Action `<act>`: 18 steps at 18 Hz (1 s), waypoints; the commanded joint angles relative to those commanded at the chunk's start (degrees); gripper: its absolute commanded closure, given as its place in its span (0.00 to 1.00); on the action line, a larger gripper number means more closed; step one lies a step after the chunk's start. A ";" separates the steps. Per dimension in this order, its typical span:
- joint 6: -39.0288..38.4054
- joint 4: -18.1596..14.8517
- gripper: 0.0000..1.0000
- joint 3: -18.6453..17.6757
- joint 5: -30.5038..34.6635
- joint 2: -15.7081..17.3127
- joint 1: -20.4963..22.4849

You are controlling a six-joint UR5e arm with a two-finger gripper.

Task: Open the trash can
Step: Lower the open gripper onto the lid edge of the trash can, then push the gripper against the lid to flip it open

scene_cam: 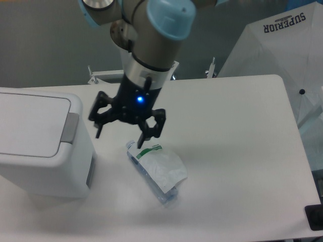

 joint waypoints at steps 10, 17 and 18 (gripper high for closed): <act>0.61 0.44 0.00 -6.33 0.44 3.26 -1.40; 0.79 0.97 0.00 -7.48 0.35 3.17 -1.93; 0.79 0.97 0.00 -7.48 0.35 3.17 -2.20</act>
